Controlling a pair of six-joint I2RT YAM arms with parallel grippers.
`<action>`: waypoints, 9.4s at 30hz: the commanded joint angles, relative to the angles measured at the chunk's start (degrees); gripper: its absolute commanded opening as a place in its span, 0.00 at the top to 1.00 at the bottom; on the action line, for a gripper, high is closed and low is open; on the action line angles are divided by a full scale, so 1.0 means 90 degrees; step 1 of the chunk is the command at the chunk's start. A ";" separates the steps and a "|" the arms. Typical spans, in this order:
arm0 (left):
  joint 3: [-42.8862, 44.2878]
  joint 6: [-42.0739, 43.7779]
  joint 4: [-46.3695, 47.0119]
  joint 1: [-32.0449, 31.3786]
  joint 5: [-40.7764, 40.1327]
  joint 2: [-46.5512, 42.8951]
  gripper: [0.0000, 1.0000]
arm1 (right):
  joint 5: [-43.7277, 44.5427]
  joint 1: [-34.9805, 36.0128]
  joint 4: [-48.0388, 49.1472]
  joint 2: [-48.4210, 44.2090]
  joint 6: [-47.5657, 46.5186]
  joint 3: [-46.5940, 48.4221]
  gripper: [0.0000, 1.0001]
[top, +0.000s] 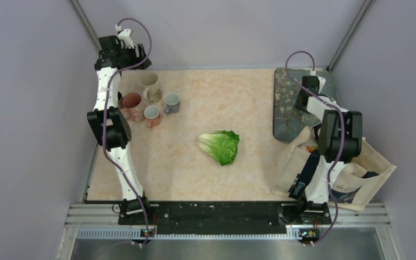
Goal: Turn the mug right side up
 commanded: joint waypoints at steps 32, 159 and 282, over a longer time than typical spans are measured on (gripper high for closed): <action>0.0140 -0.1123 0.0051 -0.0648 0.0380 -0.0891 0.22 | -0.1427 0.0400 0.0367 -0.1204 0.0618 0.1125 1.00; -0.0654 -0.4575 0.1946 -0.2481 0.3111 -0.1226 0.18 | -0.0564 0.0629 0.0333 -0.0050 -0.1178 0.0872 1.00; 0.0025 -0.2554 0.1078 -0.2810 0.1374 -0.1550 0.06 | -0.4696 0.2017 0.4657 -0.1034 0.2941 0.1744 1.00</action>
